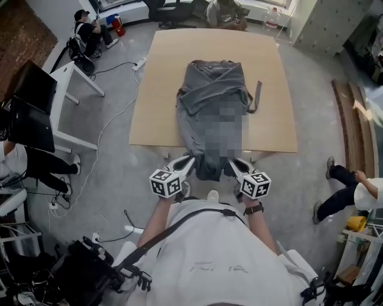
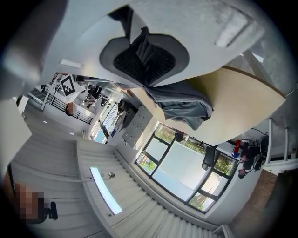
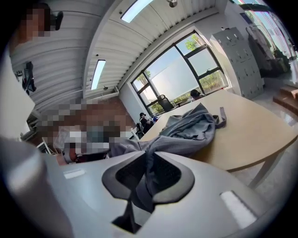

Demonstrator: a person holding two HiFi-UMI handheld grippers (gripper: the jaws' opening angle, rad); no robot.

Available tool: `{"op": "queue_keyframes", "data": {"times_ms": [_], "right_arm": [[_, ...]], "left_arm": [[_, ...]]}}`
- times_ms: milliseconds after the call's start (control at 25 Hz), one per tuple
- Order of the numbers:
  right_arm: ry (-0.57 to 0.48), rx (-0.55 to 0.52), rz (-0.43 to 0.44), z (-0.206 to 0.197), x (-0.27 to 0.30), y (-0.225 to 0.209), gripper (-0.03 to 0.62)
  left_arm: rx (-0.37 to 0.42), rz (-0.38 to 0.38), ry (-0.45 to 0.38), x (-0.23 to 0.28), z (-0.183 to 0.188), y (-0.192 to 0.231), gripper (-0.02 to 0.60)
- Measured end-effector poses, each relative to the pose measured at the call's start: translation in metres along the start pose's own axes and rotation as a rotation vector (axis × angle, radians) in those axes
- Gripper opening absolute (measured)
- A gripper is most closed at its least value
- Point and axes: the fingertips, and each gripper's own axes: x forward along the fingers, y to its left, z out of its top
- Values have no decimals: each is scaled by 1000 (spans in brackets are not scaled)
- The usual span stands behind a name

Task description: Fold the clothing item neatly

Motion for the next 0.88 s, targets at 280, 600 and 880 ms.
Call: {"op": "queue_keyframes", "data": {"times_ms": [280,600,880], "right_arm": [[-117,-12,99,56,-17,-3,48],[-230,-37,157,157,12,-23,41],[-259,-89,123,266,85,-71,40]], "left_arm": [[-40,-28,-133,10,50,-27,31],[-76,-81,-255,50,153,-11,28],[-115,-92,-302,123,254,53,27]]}}
